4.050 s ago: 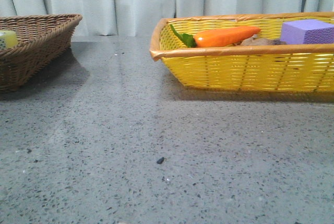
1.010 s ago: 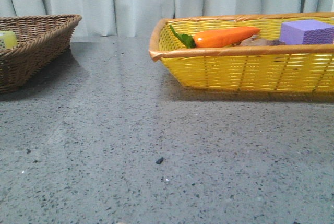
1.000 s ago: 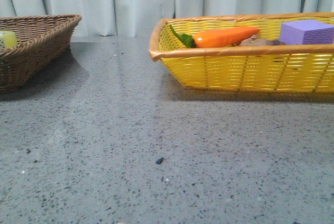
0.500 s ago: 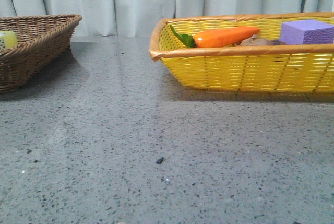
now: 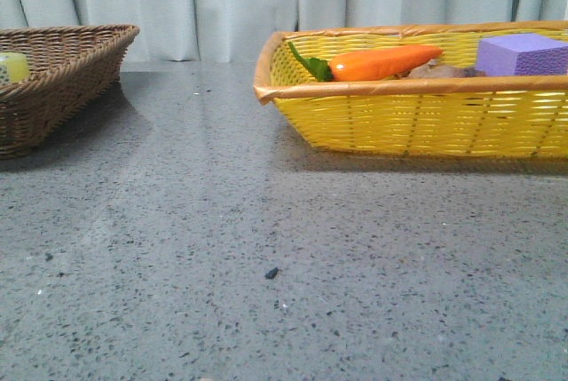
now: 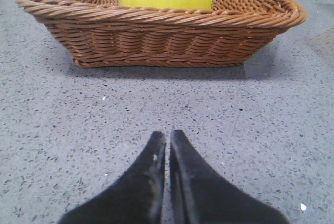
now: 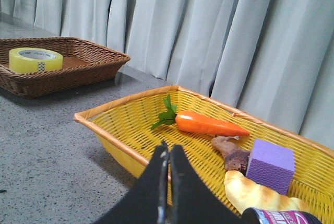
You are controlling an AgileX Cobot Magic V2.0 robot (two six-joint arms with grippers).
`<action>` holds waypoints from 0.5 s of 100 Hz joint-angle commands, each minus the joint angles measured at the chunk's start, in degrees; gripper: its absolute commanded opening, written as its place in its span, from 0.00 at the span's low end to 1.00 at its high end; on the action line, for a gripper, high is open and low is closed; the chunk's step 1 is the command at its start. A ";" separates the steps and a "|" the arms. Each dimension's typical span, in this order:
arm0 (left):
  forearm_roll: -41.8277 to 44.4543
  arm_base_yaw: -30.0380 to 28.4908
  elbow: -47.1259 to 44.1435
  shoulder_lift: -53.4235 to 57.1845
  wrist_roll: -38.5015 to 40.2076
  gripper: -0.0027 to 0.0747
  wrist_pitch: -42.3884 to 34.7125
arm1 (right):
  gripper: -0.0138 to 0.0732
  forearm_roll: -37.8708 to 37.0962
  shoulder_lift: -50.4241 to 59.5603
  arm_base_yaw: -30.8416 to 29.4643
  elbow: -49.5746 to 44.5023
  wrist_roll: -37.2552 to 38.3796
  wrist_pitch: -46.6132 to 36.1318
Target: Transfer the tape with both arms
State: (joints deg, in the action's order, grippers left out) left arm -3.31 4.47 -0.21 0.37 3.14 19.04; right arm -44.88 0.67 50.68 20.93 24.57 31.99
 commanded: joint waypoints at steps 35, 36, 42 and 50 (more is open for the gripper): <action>0.02 -0.17 -0.54 1.69 0.61 0.01 -2.68 | 0.07 9.72 0.65 -15.16 -2.05 -2.43 -9.04; 0.02 -0.17 -0.54 1.69 0.61 0.01 -2.68 | 0.07 10.31 0.65 -16.27 -2.16 -3.38 -9.41; 0.02 -0.17 -0.54 1.69 0.61 0.01 -2.68 | 0.07 15.98 0.65 -20.96 -3.55 -7.48 -13.43; 0.02 -0.17 -0.54 1.69 0.61 0.01 -2.68 | 0.07 24.86 0.65 -28.27 -5.77 -15.64 -20.74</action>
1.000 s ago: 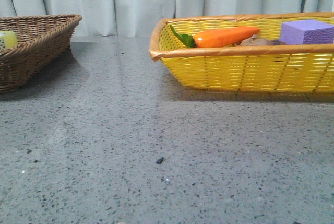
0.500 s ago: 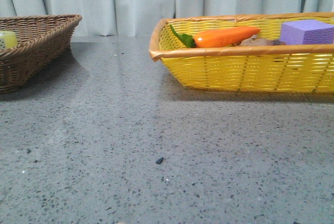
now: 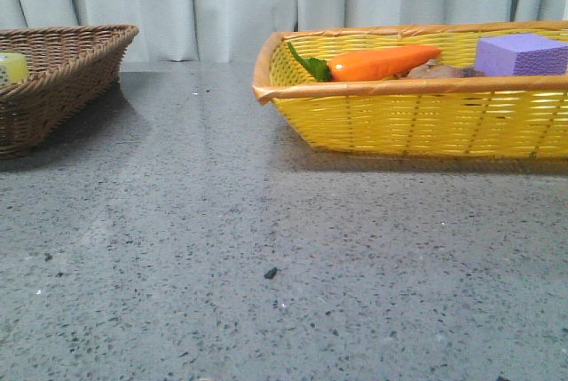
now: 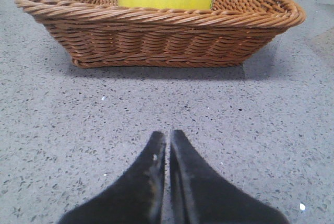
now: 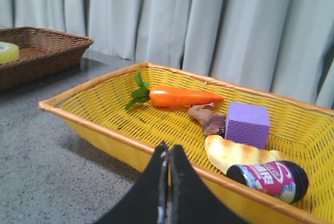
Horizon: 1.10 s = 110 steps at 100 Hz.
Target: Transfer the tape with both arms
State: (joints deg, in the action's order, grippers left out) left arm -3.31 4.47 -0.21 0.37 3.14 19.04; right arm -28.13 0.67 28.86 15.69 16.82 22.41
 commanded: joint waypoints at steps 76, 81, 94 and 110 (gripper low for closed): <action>-0.08 -0.17 -0.54 1.69 0.61 0.01 -2.68 | 0.07 29.03 1.02 -32.92 -17.51 -15.39 -18.62; -0.08 -0.17 -0.54 1.69 0.61 0.01 -2.68 | 0.07 28.90 1.02 -32.97 -17.51 -15.39 -15.06; -0.08 -0.17 -0.54 1.69 0.61 0.01 -2.68 | 0.07 28.90 1.02 -32.97 -17.51 -15.39 -8.94; -0.08 -0.17 -0.54 1.69 0.61 0.01 -2.68 | 0.07 28.90 1.02 -32.97 -17.51 -15.39 -4.45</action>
